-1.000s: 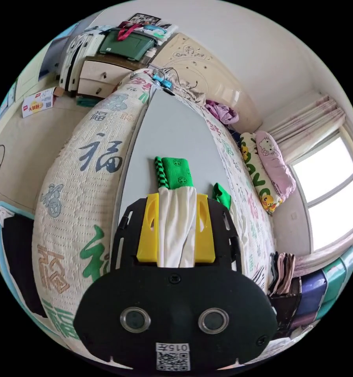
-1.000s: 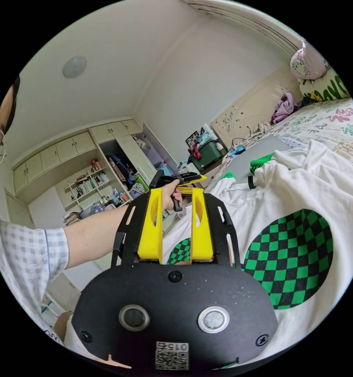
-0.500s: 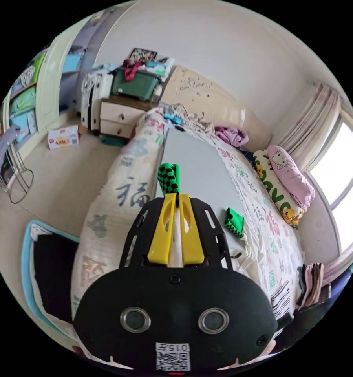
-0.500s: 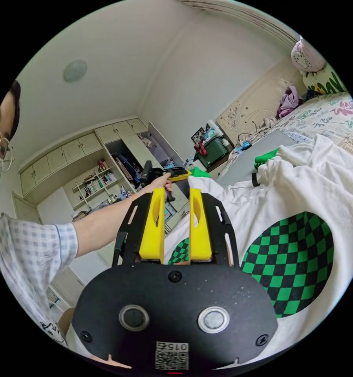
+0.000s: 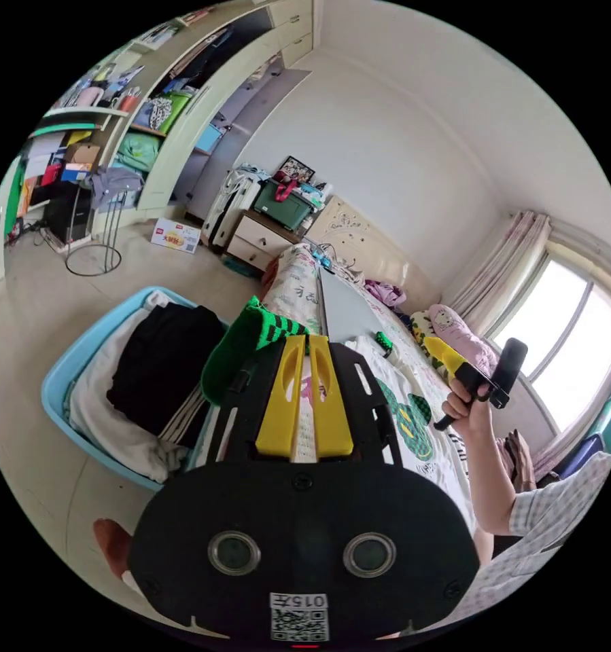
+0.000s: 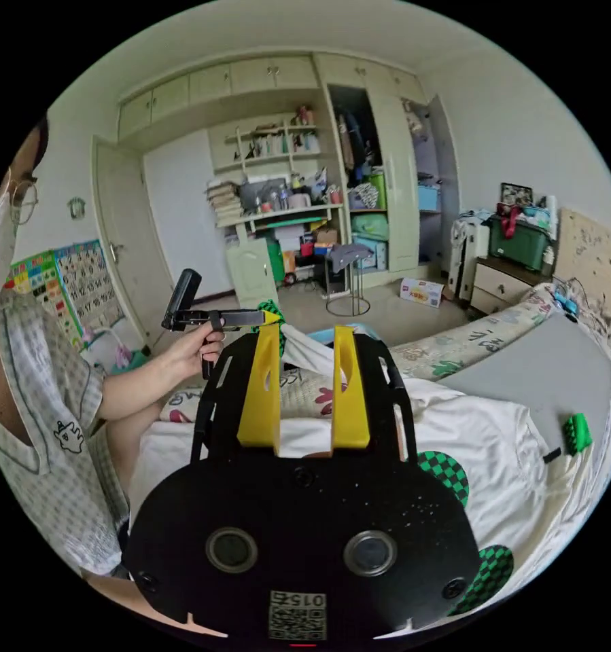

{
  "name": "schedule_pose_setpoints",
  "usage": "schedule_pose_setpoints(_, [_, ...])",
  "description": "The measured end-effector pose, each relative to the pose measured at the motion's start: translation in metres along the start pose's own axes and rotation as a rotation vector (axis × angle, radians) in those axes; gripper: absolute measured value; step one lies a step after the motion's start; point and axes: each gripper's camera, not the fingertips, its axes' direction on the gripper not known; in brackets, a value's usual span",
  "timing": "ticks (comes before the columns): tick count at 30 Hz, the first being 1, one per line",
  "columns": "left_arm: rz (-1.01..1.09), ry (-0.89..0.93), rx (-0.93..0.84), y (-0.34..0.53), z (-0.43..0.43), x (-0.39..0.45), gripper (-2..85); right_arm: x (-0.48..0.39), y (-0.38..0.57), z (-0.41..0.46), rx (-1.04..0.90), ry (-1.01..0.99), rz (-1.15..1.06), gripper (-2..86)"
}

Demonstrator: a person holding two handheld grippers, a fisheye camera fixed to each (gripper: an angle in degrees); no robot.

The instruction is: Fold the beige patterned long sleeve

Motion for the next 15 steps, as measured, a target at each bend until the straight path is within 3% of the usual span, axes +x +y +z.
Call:
schedule_pose_setpoints(3, [-0.007,0.141,0.004,0.005,-0.014,-0.011,-0.8,-0.043,-0.004,0.094,-0.194,0.085,-0.182,12.2])
schedule_pose_setpoints(6, [0.025,0.193,0.043,0.005,-0.032,-0.016,-0.7,-0.051,-0.005,0.150,-0.249,0.155,-0.241,12.9])
schedule_pose_setpoints(10, [0.004,0.255,0.034,0.002,-0.046,-0.035,-0.3,-0.046,0.003,0.208,-0.364,0.116,-0.357,6.2])
schedule_pose_setpoints(12, [0.023,0.263,0.047,0.000,-0.054,-0.040,0.3,-0.033,0.006,0.237,-0.430,0.069,-0.322,3.0])
schedule_pose_setpoints(15, [0.093,0.368,0.261,-0.001,-0.093,-0.049,4.8,-0.001,0.010,0.241,-0.403,0.005,-0.198,1.4])
